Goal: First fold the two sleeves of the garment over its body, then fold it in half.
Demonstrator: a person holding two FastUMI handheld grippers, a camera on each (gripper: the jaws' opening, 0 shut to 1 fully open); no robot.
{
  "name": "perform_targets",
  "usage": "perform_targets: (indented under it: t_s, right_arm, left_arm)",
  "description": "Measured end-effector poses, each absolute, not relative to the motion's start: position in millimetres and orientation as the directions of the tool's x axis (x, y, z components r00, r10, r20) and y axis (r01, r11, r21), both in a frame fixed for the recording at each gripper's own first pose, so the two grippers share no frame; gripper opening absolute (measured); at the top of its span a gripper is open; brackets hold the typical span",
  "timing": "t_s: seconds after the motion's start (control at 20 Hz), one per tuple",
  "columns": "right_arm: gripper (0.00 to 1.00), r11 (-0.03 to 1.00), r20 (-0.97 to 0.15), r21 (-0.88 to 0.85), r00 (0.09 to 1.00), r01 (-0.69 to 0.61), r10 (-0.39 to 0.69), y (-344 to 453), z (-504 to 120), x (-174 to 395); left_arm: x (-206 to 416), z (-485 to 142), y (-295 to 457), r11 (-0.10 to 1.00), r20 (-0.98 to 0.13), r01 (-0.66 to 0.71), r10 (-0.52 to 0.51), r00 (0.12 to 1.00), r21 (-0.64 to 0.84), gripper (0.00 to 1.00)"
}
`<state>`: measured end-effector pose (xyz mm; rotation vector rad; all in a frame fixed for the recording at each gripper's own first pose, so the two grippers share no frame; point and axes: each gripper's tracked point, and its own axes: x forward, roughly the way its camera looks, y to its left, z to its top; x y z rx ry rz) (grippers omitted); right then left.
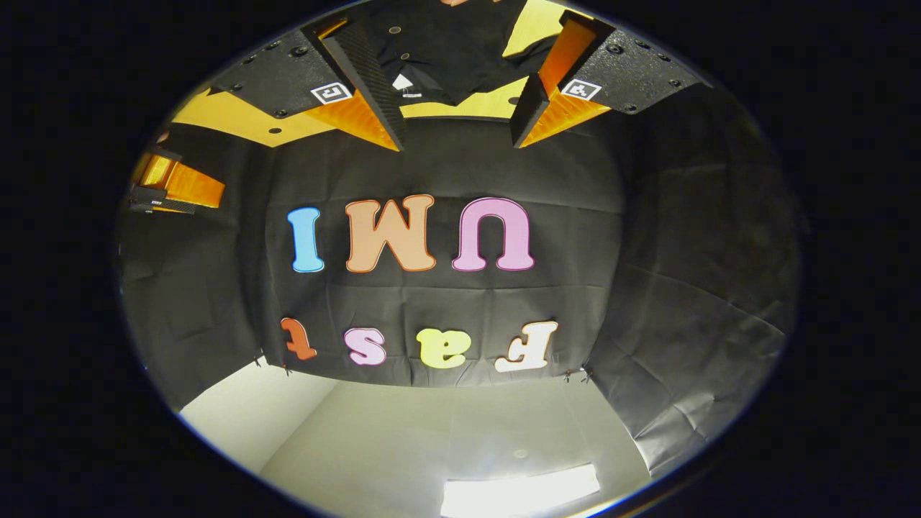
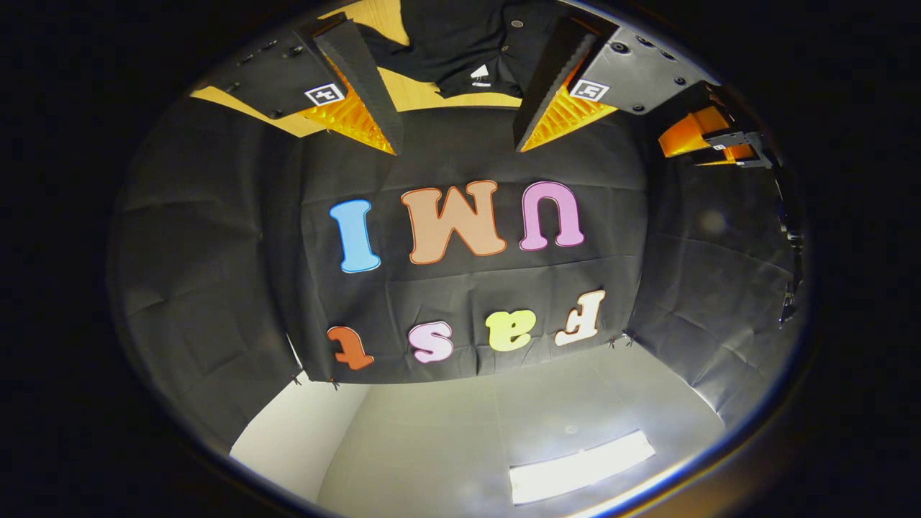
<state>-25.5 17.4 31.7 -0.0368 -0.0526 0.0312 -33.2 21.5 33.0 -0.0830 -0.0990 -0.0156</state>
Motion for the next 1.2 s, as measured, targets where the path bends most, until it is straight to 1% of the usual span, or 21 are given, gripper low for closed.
perform_targets:
  t_s: [0.05, 0.1, 0.15, 0.2, 0.25, 0.3, 0.35, 0.4, 0.45, 0.55, 0.65, 0.7, 0.75, 1.05, 1.2]
  right_arm:
    - [1.0, 0.999, 0.042, -0.044, 0.999, -0.03, 0.032, 12.4, 30.5, -21.3]
    - [0.94, 0.998, 0.031, -0.052, 0.999, -0.026, 0.027, 6.0, 28.9, -17.6]
    - [0.97, 0.998, 0.02, -0.064, 1.0, -0.015, 0.016, -3.2, 27.0, -14.2]
    - [0.94, 0.997, 0.007, -0.081, 1.0, -0.001, 0.001, -14.1, 25.0, -9.4]
    - [0.94, 0.995, -0.004, -0.099, 1.0, 0.015, -0.015, -25.2, 21.3, -6.1]
    - [0.97, 0.993, -0.015, -0.118, 0.999, 0.031, -0.033, -37.4, 18.0, -3.0]
    - [0.97, 0.99, -0.029, -0.136, 0.998, 0.046, -0.05, -49.0, 12.7, 0.4]
    - [0.94, 0.986, -0.041, -0.156, 0.997, 0.06, -0.067, -61.8, 7.6, 2.6]
    - [0.97, 0.98, -0.055, -0.182, 0.994, 0.083, -0.094, -77.8, 2.5, 5.2]
    - [0.99, 0.965, -0.085, -0.232, 0.986, 0.121, -0.144, -111.3, -8.8, 7.6]
    - [0.98, 0.953, -0.11, -0.271, 0.979, 0.138, -0.173, -138.7, -19.6, 10.9]
    - [0.99, 0.947, -0.124, -0.285, 0.974, 0.149, -0.19, -153.8, -25.9, 11.8]
    - [0.99, 0.944, -0.145, -0.29, 0.968, 0.157, -0.206, -167.4, -33.6, 10.6]
    - [0.99, 0.942, -0.327, -0.305, 0.914, 0.137, -0.239, -238.0, -102.9, 3.5]
    - [0.99, 0.948, -0.451, -0.299, 0.859, 0.11, -0.242, -271.2, -147.2, -10.3]
  left_arm:
    - [-33.8, 34.0, 21.5, 0.996, 0.1, 0.018, -0.01, 0.995, -0.083, 0.89]
    - [-32.7, 34.1, 22.1, 0.997, 0.1, 0.016, -0.008, 0.995, -0.081, 0.89]
    - [-33.1, 34.5, 22.1, 0.997, 0.101, 0.013, -0.005, 0.995, -0.079, 0.89]
    - [-32.8, 35.0, 22.2, 0.997, 0.102, 0.012, -0.004, 0.995, -0.078, 0.89]
    - [-32.8, 35.2, 22.6, 0.997, 0.102, 0.008, 0.0, 0.995, -0.078, 0.89]
    - [-33.4, 34.9, 22.7, 0.997, 0.101, 0.007, 0.001, 0.995, -0.078, 0.93]
    - [-33.5, 35.4, 22.8, 0.997, 0.1, 0.004, 0.004, 0.995, -0.078, 0.93]
    - [-33.2, 35.6, 22.9, 0.997, 0.099, 0.0, 0.007, 0.995, -0.077, 0.93]
    - [-33.9, 36.1, 23.4, 0.997, 0.098, -0.004, 0.012, 0.995, -0.076, 0.93]
    - [-32.3, 36.4, 22.2, 0.997, 0.096, -0.011, 0.018, 0.995, -0.073, 0.93]
    - [-31.1, 36.3, 21.6, 0.997, 0.089, -0.021, 0.027, 0.996, -0.069, 0.93]
    - [-29.7, 36.5, 19.9, 0.997, 0.088, -0.024, 0.031, 0.996, -0.071, 0.89]
    - [-28.9, 37.2, 17.2, 0.997, 0.084, -0.025, 0.031, 0.996, -0.075, 0.93]
    - [-26.9, 40.8, 2.3, 0.998, 0.076, -0.036, 0.039, 0.996, -0.045, 0.93]
    - [-26.1, 37.2, -6.3, 0.998, 0.062, -0.041, 0.044, 0.997, -0.039, 0.92]
